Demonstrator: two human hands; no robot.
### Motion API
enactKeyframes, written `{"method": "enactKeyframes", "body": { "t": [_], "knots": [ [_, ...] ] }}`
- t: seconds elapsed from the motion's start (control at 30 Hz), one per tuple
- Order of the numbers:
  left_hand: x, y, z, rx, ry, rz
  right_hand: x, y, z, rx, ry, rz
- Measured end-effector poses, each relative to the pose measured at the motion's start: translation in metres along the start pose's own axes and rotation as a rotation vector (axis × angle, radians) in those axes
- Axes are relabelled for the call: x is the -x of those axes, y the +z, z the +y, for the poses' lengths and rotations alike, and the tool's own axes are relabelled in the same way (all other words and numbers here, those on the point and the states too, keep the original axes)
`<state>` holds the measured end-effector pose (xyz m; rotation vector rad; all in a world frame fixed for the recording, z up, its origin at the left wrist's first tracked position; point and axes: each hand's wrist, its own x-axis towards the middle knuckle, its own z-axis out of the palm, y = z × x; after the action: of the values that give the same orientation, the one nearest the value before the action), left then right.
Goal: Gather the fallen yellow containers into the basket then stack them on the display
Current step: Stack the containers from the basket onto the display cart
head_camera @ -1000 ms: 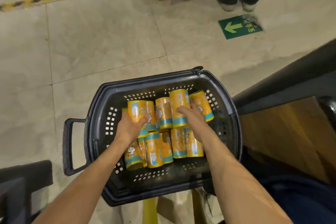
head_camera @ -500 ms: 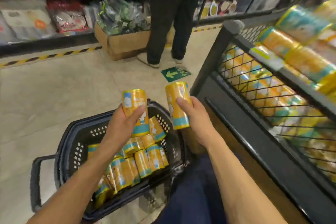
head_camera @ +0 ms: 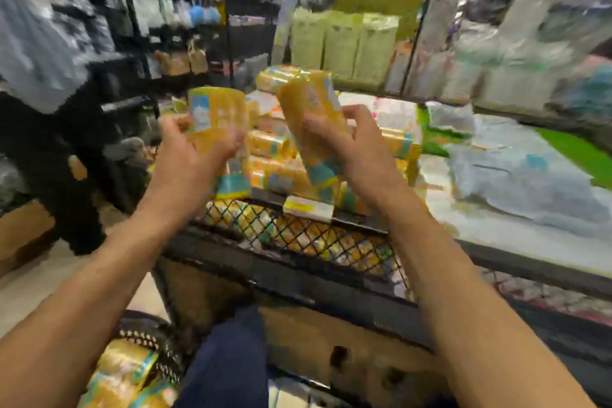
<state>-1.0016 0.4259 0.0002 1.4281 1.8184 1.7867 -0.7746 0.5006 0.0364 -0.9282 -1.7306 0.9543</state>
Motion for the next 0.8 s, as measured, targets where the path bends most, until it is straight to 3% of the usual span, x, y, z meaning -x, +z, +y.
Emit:
{"method": "enactKeyframes", "body": {
  "t": [0.13,0.27,0.37,0.57,0.8],
  "knots": [
    [-0.038,0.064,0.038,-0.038,0.185,-0.205,-0.017,-0.079,0.018,0.037,0.000,0.224],
    [-0.074,0.103,0.035,-0.259,0.363,-0.427,-0.029,-0.118,0.053,0.177,0.053,0.219],
    [-0.095,0.114,0.025,-0.319,0.300,-0.627,-0.033,-0.117,0.078,0.268,0.077,0.172],
    [-0.106,0.118,0.016,-0.368,0.203,-0.798,-0.041,-0.110,0.102,0.217,0.109,0.104],
    [-0.101,0.130,-0.017,-0.121,0.061,-0.830,-0.044,-0.107,0.115,0.142,0.198,0.026]
  ]
}}
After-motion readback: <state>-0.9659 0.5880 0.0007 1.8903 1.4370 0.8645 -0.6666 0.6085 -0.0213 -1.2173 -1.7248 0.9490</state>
